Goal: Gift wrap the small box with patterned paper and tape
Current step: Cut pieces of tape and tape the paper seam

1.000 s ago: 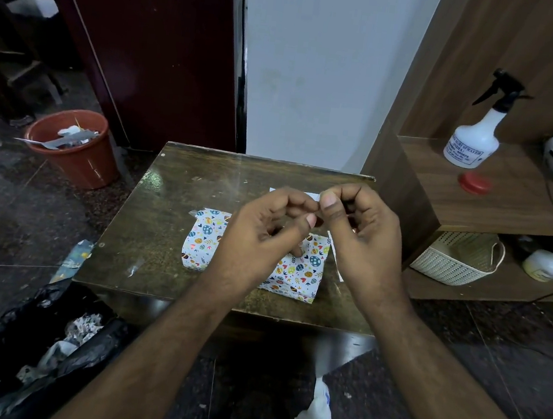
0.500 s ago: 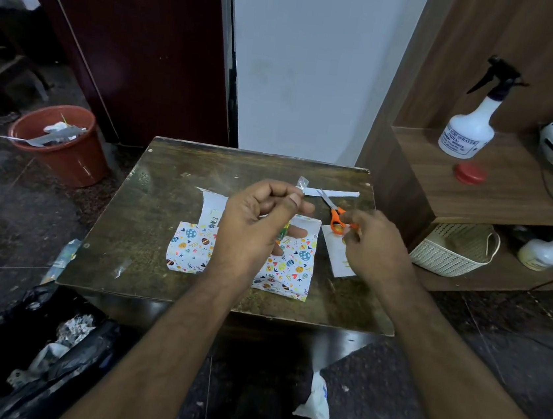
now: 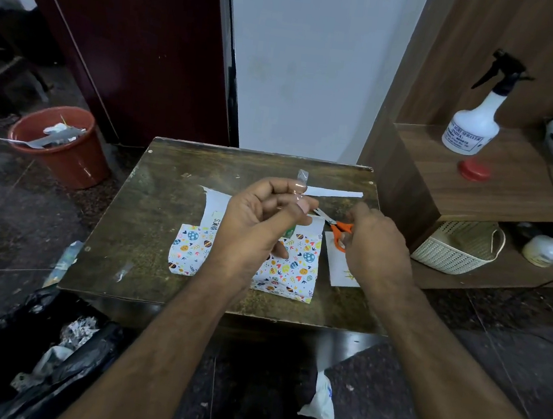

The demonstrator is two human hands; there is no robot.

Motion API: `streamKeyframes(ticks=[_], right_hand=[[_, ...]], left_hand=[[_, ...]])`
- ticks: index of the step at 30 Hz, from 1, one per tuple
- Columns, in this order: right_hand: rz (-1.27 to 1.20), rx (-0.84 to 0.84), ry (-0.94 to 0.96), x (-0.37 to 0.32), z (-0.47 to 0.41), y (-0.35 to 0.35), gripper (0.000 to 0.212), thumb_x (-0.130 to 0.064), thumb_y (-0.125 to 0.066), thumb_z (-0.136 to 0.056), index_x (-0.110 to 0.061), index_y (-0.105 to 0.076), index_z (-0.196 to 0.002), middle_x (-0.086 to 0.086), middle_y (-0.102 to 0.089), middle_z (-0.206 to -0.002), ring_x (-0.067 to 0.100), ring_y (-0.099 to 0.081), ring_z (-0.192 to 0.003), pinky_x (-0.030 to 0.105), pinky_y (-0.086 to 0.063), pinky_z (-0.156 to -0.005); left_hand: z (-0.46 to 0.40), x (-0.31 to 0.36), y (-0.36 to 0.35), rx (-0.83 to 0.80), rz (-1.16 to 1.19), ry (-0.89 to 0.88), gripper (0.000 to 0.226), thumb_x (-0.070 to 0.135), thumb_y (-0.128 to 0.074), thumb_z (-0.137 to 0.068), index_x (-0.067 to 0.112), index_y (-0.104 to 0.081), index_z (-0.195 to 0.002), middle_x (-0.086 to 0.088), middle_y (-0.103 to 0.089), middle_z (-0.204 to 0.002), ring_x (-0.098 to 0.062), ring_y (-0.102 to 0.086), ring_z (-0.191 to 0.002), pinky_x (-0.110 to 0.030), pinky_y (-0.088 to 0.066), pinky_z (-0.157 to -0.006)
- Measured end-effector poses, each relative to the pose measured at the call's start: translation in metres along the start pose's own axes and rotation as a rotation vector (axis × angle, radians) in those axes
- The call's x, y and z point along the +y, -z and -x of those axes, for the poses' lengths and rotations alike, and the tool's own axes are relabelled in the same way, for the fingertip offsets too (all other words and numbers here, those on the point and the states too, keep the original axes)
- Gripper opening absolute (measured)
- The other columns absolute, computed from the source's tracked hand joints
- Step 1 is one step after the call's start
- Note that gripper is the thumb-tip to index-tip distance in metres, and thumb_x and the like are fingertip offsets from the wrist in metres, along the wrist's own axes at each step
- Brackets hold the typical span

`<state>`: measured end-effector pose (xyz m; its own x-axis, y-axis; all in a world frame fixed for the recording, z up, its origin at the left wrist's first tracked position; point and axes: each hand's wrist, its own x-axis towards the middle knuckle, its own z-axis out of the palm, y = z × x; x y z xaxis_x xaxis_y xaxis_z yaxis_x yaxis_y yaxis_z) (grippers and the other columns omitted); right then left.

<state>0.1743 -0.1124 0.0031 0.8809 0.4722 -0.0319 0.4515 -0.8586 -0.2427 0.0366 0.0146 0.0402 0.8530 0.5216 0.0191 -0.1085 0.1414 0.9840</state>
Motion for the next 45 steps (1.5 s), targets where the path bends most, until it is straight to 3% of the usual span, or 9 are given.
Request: streamKeyframes(ticks=[2, 8, 15, 20, 23, 27, 34, 42, 45], right_hand=[[-0.003, -0.078, -0.018, -0.001, -0.002, 0.002, 0.054, -0.014, -0.072, -0.094, -0.018, -0.050, -0.144, 0.011, -0.055, -0.136, 0.030, -0.058, -0.120, 0.038, -0.054, -0.092], [0.017, -0.164, 0.052, 0.003, -0.004, 0.010, 0.045, -0.022, -0.070, -0.097, -0.019, -0.057, -0.140, 0.011, -0.056, -0.135, 0.028, -0.060, -0.115, 0.036, -0.052, -0.095], [0.034, -0.218, 0.104, 0.003, -0.005, 0.020, 0.046, -0.028, -0.074, -0.092, -0.018, -0.059, -0.134, 0.008, -0.060, -0.123, 0.022, -0.057, -0.101, 0.030, -0.044, -0.078], [0.097, -0.066, 0.168, 0.009, 0.002, 0.021, 0.033, -0.035, -0.070, -0.090, -0.022, -0.059, -0.119, 0.002, -0.061, -0.105, 0.025, -0.057, -0.091, 0.033, -0.042, -0.072], [-0.127, 0.019, 0.188, 0.016, 0.007, 0.022, 0.027, -0.032, -0.072, -0.087, -0.024, -0.060, -0.109, -0.002, -0.067, -0.094, 0.023, -0.066, -0.089, 0.035, -0.052, -0.074], [-0.464, 0.027, 0.360, 0.021, 0.019, 0.029, 0.033, -0.030, -0.072, -0.089, -0.030, -0.058, -0.119, -0.009, -0.070, -0.098, -0.001, -0.063, -0.078, 0.031, -0.054, -0.074], [-0.309, -0.180, 0.605, 0.035, 0.034, 0.036, 0.043, -0.052, -0.068, -0.093, -0.047, -0.047, -0.130, -0.022, -0.059, -0.106, 0.006, -0.055, -0.093, 0.045, -0.053, -0.079], [-0.460, -0.261, 0.628, 0.038, 0.031, 0.032, 0.046, -0.040, -0.078, -0.089, -0.042, -0.061, -0.131, -0.014, -0.063, -0.096, 0.012, -0.052, -0.086, 0.035, -0.048, -0.077], [-0.466, -0.266, 0.631, 0.038, 0.030, 0.033, 0.044, -0.034, -0.078, -0.091, -0.044, -0.060, -0.130, -0.018, -0.063, -0.098, 0.012, -0.051, -0.087, 0.022, -0.042, -0.074]], left_hand=[[0.001, 0.000, 0.001, -0.023, 0.003, -0.006, 0.021, 0.010, -0.067, -0.097, 0.013, -0.066, -0.118, -0.004, -0.079, -0.108, -0.025, -0.075, -0.097, -0.028, -0.048, -0.050], [0.002, -0.002, 0.007, -0.058, -0.037, -0.019, 0.023, 0.006, -0.067, -0.097, 0.012, -0.065, -0.119, 0.002, -0.076, -0.118, -0.032, -0.075, -0.100, -0.029, -0.051, -0.050], [0.003, -0.007, 0.007, -0.078, -0.097, -0.023, 0.024, 0.007, -0.068, -0.097, 0.013, -0.065, -0.119, 0.003, -0.076, -0.120, -0.032, -0.075, -0.101, -0.030, -0.055, -0.053], [0.005, -0.006, 0.007, -0.081, -0.110, -0.029, 0.023, 0.006, -0.068, -0.097, 0.012, -0.064, -0.119, 0.004, -0.075, -0.120, -0.033, -0.075, -0.101, -0.030, -0.055, -0.052], [0.006, -0.005, 0.009, -0.081, -0.121, -0.034, 0.023, 0.007, -0.068, -0.097, 0.011, -0.064, -0.119, 0.003, -0.075, -0.121, -0.033, -0.075, -0.100, -0.028, -0.052, -0.048], [0.008, -0.004, 0.015, -0.076, -0.144, -0.054, 0.023, 0.008, -0.068, -0.097, 0.013, -0.065, -0.119, 0.004, -0.074, -0.121, -0.030, -0.076, -0.097, -0.029, -0.051, -0.047], [0.011, -0.003, 0.023, -0.063, -0.225, -0.083, 0.022, 0.004, -0.061, -0.101, 0.016, -0.066, -0.119, 0.010, -0.067, -0.131, -0.024, -0.077, -0.092, -0.033, -0.045, -0.051], [0.011, -0.005, 0.022, -0.080, -0.284, -0.093, 0.025, 0.006, -0.065, -0.100, 0.024, -0.066, -0.116, 0.015, -0.066, -0.133, -0.028, -0.075, -0.095, -0.034, -0.046, -0.050], [0.011, -0.005, 0.022, -0.089, -0.302, -0.097, 0.028, 0.004, -0.064, -0.099, 0.026, -0.066, -0.116, 0.015, -0.065, -0.134, -0.027, -0.075, -0.096, -0.034, -0.047, -0.050]])
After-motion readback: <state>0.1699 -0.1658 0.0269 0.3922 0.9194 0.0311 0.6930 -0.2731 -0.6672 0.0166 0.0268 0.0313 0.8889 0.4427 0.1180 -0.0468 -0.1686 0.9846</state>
